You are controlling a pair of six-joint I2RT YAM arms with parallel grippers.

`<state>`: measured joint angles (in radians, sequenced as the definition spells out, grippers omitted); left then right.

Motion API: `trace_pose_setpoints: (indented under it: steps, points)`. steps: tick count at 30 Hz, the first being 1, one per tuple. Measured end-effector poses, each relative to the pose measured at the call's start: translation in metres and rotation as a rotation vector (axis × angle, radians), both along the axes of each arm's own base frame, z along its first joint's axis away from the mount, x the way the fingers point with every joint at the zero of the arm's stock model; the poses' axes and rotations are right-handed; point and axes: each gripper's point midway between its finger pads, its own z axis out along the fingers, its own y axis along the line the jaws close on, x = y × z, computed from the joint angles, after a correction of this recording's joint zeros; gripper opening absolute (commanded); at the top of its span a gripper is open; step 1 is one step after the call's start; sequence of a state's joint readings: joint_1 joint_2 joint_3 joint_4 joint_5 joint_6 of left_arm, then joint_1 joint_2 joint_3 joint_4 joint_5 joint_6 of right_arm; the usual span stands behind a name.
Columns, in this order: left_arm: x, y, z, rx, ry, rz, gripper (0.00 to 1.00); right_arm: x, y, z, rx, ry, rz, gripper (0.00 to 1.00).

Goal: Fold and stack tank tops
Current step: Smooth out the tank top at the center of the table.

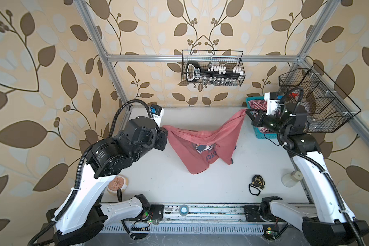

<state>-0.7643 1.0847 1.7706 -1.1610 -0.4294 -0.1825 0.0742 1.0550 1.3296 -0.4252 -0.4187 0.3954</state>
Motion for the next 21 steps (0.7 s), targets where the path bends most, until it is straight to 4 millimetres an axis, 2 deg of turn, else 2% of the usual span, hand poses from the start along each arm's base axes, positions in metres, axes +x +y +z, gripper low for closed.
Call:
trace_pose_setpoints:
  steps: [7,11,14,15,18,21]
  points:
    - [-0.004,0.028,0.049,-0.032,-0.183,0.076,0.0,-0.062,-0.011,0.073,-0.005,-0.194,-0.038,0.0]
    - [-0.002,0.03,0.071,-0.057,-0.26,0.082,0.0,-0.074,-0.014,0.096,-0.009,-0.252,-0.052,0.0]
    - [0.018,0.024,0.077,-0.028,-0.269,0.114,0.0,-0.053,-0.012,0.091,-0.013,-0.218,-0.048,0.0]
    - [0.031,0.022,0.076,-0.016,-0.257,0.135,0.0,-0.037,-0.011,0.085,-0.016,-0.188,-0.045,0.0]
    - [0.094,0.025,0.058,-0.005,-0.17,0.202,0.0,0.019,-0.007,0.062,-0.023,-0.084,-0.036,0.0]
    - [0.175,0.042,0.039,-0.026,-0.079,0.26,0.0,0.082,-0.006,0.041,-0.026,0.008,-0.032,0.0]
